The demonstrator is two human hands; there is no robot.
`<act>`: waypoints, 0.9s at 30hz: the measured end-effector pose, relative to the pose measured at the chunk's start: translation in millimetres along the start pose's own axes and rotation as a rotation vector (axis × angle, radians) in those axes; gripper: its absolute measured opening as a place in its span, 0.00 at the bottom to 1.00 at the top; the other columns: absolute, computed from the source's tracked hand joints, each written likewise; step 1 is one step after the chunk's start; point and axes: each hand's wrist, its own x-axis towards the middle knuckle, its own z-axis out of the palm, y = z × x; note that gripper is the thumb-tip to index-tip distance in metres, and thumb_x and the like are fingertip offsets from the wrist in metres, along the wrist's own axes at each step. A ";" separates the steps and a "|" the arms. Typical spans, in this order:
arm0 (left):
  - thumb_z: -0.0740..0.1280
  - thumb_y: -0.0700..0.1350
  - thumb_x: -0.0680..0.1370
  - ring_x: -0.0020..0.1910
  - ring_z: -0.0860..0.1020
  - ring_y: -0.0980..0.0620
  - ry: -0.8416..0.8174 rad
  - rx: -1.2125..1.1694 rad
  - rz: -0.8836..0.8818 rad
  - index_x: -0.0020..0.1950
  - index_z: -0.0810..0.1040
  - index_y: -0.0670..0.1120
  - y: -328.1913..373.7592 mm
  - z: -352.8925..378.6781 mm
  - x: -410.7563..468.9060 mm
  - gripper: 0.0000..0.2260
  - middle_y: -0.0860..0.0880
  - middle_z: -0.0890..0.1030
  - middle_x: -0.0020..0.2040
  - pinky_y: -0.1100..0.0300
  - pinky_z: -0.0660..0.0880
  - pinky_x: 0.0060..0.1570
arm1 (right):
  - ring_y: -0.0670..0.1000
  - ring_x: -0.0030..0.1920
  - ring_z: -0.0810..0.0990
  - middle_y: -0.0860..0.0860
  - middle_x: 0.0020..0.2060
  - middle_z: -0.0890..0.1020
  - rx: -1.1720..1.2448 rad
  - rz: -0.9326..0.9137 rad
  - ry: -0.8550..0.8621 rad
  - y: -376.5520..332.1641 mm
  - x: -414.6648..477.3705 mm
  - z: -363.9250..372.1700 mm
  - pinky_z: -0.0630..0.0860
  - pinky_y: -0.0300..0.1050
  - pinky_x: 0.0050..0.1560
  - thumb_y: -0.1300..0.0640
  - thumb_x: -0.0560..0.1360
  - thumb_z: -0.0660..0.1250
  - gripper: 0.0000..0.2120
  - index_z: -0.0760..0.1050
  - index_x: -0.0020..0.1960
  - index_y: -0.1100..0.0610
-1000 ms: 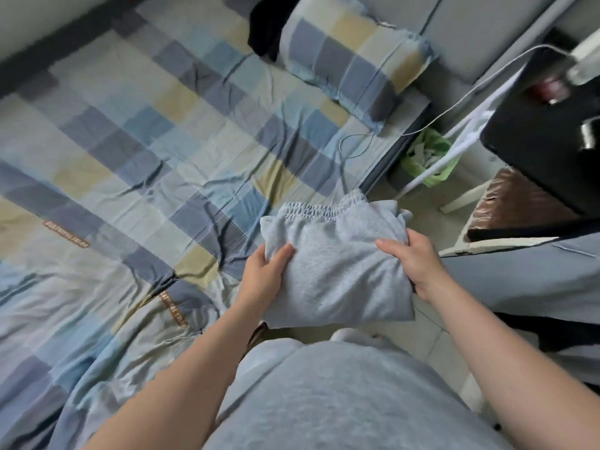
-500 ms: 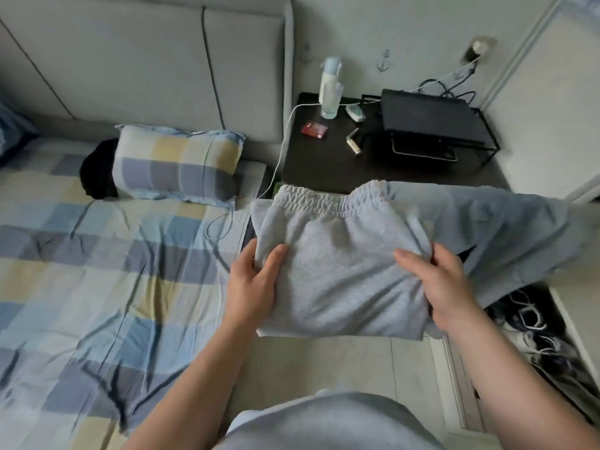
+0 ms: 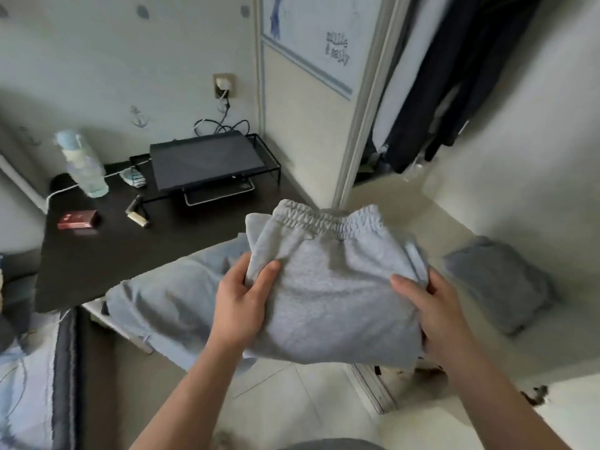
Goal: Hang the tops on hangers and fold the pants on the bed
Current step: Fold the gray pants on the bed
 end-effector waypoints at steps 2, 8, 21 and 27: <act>0.69 0.54 0.80 0.38 0.80 0.60 -0.102 -0.007 -0.012 0.45 0.80 0.56 0.9 36.7 22.6 0.06 0.57 0.82 0.39 0.65 0.75 0.38 | 0.58 0.51 0.86 0.55 0.51 0.86 0.020 0.000 0.104 -1.3 5.5 -28.1 0.83 0.51 0.44 0.56 0.70 0.77 0.15 0.82 0.56 0.50; 0.69 0.54 0.80 0.43 0.83 0.60 -0.363 0.002 -0.020 0.49 0.81 0.59 -0.7 142.3 82.5 0.02 0.57 0.85 0.44 0.61 0.78 0.43 | 0.57 0.51 0.86 0.53 0.51 0.86 0.073 0.019 0.384 -1.6 22.9 -90.2 0.82 0.55 0.48 0.58 0.72 0.76 0.12 0.82 0.53 0.47; 0.70 0.56 0.78 0.45 0.84 0.57 -0.878 0.176 -0.066 0.55 0.82 0.55 -23.2 365.7 245.7 0.09 0.58 0.86 0.46 0.56 0.79 0.47 | 0.55 0.45 0.87 0.51 0.46 0.87 0.218 0.031 0.952 21.6 136.8 -164.7 0.82 0.50 0.42 0.62 0.73 0.74 0.12 0.84 0.49 0.46; 0.68 0.52 0.80 0.47 0.82 0.56 -1.012 0.272 -0.021 0.53 0.82 0.53 -49.3 461.1 282.9 0.06 0.55 0.85 0.47 0.57 0.78 0.49 | 0.53 0.46 0.87 0.51 0.47 0.87 0.197 0.056 1.138 42.3 184.2 -213.1 0.81 0.42 0.38 0.64 0.72 0.73 0.14 0.83 0.55 0.50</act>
